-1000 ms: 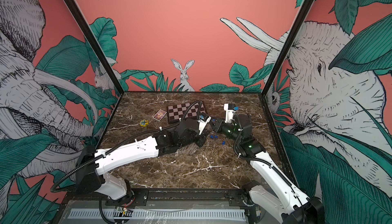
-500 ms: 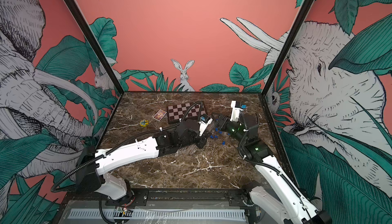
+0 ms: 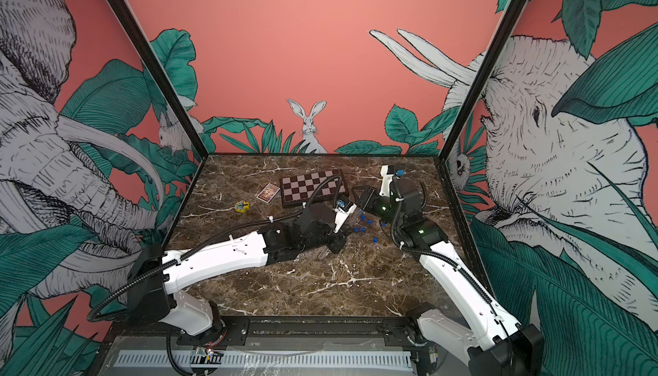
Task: Remove stoppers from test tubes
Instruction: Open the stopper on the test tube.
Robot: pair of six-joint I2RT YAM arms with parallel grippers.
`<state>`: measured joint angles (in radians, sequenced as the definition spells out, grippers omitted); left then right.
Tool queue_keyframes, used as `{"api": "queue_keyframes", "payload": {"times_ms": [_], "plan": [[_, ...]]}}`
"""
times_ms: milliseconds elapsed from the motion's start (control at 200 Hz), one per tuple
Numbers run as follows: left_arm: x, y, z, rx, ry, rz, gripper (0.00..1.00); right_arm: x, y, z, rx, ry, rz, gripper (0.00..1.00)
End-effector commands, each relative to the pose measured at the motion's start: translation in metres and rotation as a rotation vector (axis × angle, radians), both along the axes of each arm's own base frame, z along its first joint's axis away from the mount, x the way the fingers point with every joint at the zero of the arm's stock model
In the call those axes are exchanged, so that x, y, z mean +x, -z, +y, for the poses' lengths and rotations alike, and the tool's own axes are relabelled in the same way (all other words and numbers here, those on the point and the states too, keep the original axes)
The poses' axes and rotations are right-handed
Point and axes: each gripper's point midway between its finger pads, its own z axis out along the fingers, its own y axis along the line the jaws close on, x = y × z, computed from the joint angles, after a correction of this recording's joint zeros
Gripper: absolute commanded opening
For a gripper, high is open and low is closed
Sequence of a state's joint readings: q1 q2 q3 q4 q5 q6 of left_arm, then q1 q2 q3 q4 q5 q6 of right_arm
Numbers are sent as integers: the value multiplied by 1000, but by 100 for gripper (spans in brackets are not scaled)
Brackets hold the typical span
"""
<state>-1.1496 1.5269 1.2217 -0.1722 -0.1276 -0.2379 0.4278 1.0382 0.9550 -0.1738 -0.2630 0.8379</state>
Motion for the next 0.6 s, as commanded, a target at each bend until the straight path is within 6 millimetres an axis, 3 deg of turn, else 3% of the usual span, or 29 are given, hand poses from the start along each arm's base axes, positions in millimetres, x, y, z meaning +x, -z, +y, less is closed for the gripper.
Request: {"api": "queue_keyframes", "payload": {"times_ms": [0, 595], "plan": [[-1, -12, 0, -29, 5, -28, 0, -1, -18, 6, 48, -27, -18, 47], [0, -20, -1, -41, 0, -43, 0, 2, -3, 12, 59, -50, 18, 33]]}}
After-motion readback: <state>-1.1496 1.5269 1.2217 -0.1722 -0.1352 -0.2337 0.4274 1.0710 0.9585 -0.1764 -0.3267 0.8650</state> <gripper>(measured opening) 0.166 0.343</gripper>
